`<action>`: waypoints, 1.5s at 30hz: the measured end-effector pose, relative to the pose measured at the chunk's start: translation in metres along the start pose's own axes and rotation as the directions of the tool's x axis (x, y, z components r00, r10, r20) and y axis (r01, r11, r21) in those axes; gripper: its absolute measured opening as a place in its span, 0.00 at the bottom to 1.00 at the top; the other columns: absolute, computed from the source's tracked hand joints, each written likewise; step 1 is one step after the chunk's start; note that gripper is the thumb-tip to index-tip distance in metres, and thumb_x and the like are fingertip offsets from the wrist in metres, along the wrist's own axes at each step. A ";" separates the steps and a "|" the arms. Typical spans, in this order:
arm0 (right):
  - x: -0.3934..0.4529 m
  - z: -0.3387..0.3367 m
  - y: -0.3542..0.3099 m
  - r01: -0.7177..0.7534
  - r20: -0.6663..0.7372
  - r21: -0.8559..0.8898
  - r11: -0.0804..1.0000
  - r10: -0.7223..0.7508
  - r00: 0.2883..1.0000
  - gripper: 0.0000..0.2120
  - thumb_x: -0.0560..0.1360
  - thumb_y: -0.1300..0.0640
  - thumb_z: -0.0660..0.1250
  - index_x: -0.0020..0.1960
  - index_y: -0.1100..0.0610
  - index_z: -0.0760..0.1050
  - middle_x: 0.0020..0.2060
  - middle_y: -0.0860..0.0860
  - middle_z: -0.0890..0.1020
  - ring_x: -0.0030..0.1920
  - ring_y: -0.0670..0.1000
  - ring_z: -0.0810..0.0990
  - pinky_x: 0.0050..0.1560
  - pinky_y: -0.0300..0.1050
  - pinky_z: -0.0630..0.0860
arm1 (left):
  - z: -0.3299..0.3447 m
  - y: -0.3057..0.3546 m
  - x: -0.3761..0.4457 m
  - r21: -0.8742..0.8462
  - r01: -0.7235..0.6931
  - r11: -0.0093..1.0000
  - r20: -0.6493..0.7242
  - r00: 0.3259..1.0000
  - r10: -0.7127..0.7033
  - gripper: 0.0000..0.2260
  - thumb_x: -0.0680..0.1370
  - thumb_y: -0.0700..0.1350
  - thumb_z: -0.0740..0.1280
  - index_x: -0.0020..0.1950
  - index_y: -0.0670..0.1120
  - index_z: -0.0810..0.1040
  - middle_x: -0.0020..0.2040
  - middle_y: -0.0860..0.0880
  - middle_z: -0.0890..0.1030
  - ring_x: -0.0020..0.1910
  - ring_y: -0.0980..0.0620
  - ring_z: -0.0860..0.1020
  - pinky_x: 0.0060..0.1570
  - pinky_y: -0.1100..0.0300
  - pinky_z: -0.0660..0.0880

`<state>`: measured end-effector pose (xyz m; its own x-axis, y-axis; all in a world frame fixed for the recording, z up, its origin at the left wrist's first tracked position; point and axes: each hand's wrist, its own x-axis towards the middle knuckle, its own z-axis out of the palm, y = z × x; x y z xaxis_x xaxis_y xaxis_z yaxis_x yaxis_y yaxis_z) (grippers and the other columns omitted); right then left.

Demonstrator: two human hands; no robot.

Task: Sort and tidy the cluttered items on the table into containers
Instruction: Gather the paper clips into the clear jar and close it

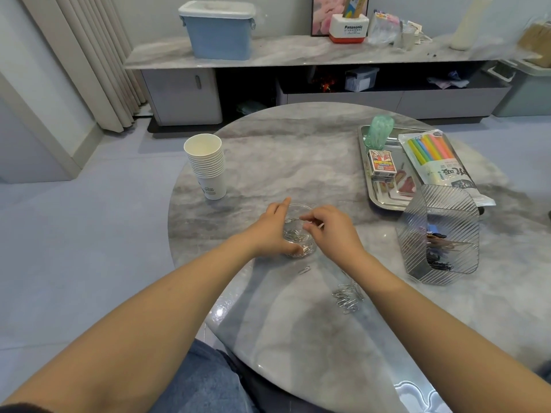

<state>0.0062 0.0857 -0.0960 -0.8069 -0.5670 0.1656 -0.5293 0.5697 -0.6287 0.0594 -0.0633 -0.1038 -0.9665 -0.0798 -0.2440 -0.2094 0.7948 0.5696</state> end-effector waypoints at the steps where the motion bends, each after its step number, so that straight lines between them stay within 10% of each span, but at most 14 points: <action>1: -0.004 -0.001 0.001 0.004 -0.045 0.010 1.000 -0.003 0.999 0.07 0.73 0.63 0.68 0.50 0.58 0.81 0.45 0.53 0.80 0.43 0.50 0.77 0.48 0.37 0.69 | 0.000 -0.001 0.001 0.002 0.000 1.000 0.000 1.000 0.000 0.51 0.69 0.51 0.75 0.78 0.48 0.40 0.76 0.48 0.49 0.74 0.48 0.58 0.68 0.57 0.62; 5: -0.035 0.003 0.010 0.033 -0.142 -0.043 0.999 -0.039 0.989 0.04 0.71 0.60 0.69 0.44 0.53 0.79 0.36 0.45 0.76 0.34 0.41 0.70 0.40 0.41 0.69 | 0.000 -0.002 0.003 0.012 -0.003 1.000 -0.004 1.000 0.003 0.51 0.69 0.52 0.75 0.78 0.48 0.41 0.76 0.47 0.50 0.74 0.48 0.58 0.69 0.58 0.61; 10: -0.056 0.016 0.025 0.000 0.244 -0.232 0.973 0.058 0.968 0.08 0.74 0.51 0.66 0.52 0.48 0.79 0.43 0.44 0.76 0.50 0.46 0.76 0.45 0.39 0.67 | 0.000 -0.001 0.004 0.015 -0.008 1.000 0.000 1.000 0.008 0.52 0.68 0.53 0.75 0.78 0.48 0.41 0.76 0.47 0.50 0.74 0.48 0.58 0.67 0.59 0.60; 23: -0.071 -0.018 0.057 -0.051 0.254 -0.320 0.946 0.138 0.957 0.05 0.72 0.54 0.70 0.46 0.54 0.81 0.44 0.46 0.70 0.56 0.51 0.71 0.52 0.40 0.68 | 0.007 0.009 0.001 0.005 -0.043 0.999 0.032 0.999 0.043 0.51 0.69 0.52 0.75 0.78 0.48 0.42 0.77 0.48 0.50 0.75 0.49 0.56 0.70 0.59 0.58; 31: -0.082 -0.030 0.061 0.058 0.481 -0.320 0.946 0.109 0.870 0.40 0.62 0.43 0.77 0.70 0.46 0.66 0.62 0.48 0.65 0.62 0.51 0.62 0.64 0.39 0.60 | 0.021 0.029 -0.002 0.048 -0.097 0.994 0.043 0.995 0.095 0.50 0.70 0.52 0.74 0.78 0.48 0.41 0.76 0.47 0.52 0.74 0.47 0.59 0.67 0.60 0.60; 39: -0.081 -0.020 0.069 -0.011 0.361 -0.093 0.996 0.044 0.932 0.10 0.67 0.58 0.75 0.47 0.57 0.79 0.44 0.46 0.72 0.42 0.44 0.70 0.46 0.33 0.65 | 0.021 0.029 0.000 0.044 -0.083 0.996 0.050 0.995 0.081 0.51 0.69 0.53 0.75 0.78 0.50 0.40 0.76 0.47 0.52 0.74 0.47 0.58 0.69 0.57 0.60; 45: -0.077 -0.016 0.068 0.073 0.401 -0.213 0.974 0.019 0.916 0.06 0.75 0.60 0.65 0.50 0.61 0.74 0.47 0.50 0.71 0.48 0.51 0.73 0.46 0.37 0.65 | 0.021 0.029 -0.001 0.048 -0.085 0.995 0.047 0.995 0.083 0.52 0.68 0.53 0.75 0.78 0.50 0.40 0.76 0.47 0.52 0.74 0.47 0.58 0.69 0.56 0.60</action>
<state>0.0284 0.1776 -0.1397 -0.6438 -0.7471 -0.1652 -0.6305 0.6403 -0.4387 0.0574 -0.0278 -0.1039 -0.9724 0.0145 -0.2327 -0.1193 0.8267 0.5499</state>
